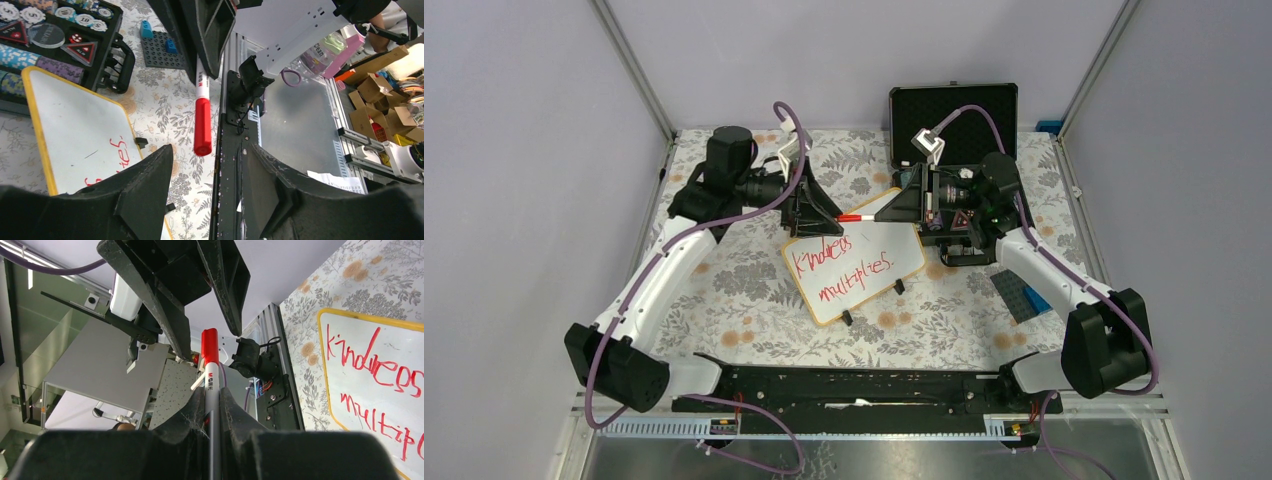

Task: Write a sentence on the whiteboard
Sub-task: Insert the whiteboard marker without the cap into the pen cap.

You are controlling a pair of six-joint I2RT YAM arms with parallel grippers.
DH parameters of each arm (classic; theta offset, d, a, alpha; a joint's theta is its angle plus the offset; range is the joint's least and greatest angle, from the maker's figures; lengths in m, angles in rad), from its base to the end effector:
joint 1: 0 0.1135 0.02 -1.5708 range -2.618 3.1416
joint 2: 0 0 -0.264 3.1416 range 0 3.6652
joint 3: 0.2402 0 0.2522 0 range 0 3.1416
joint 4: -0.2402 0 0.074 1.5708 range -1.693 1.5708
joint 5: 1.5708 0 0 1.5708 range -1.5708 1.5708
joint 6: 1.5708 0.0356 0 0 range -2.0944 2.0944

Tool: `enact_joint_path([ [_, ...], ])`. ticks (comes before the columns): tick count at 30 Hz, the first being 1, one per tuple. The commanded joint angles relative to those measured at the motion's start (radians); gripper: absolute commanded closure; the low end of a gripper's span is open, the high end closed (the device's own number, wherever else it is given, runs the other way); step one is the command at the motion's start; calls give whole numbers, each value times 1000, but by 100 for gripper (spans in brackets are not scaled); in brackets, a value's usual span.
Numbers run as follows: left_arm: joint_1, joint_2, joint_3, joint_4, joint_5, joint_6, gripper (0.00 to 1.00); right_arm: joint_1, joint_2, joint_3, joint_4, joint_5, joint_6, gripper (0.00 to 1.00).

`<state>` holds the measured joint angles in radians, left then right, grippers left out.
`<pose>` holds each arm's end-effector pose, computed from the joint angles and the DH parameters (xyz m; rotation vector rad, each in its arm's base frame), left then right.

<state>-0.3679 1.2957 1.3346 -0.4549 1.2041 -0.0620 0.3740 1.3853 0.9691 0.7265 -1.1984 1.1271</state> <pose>0.2401 -0.1282 0.4020 1.0700 1.6552 -1.4576 0.2694 0.1414 0.3554 -0.6625 1.6787 1.8898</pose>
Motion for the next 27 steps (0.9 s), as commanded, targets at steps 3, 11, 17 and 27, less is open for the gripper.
enact_joint_path([
  [3, -32, -1, 3, 53, -3, -9, 53, 26, -15, 5, -12, -26, -42, 100],
  [11, -64, 14, 11, 46, -1, 8, 90, 38, -11, 9, -20, -29, -49, 100],
  [17, -89, 27, 19, 40, -10, 14, 100, 58, -8, 11, -29, -26, -59, 100],
  [27, -129, 48, 34, 37, -59, 17, 100, 114, 12, 43, -126, -10, -134, 100],
])
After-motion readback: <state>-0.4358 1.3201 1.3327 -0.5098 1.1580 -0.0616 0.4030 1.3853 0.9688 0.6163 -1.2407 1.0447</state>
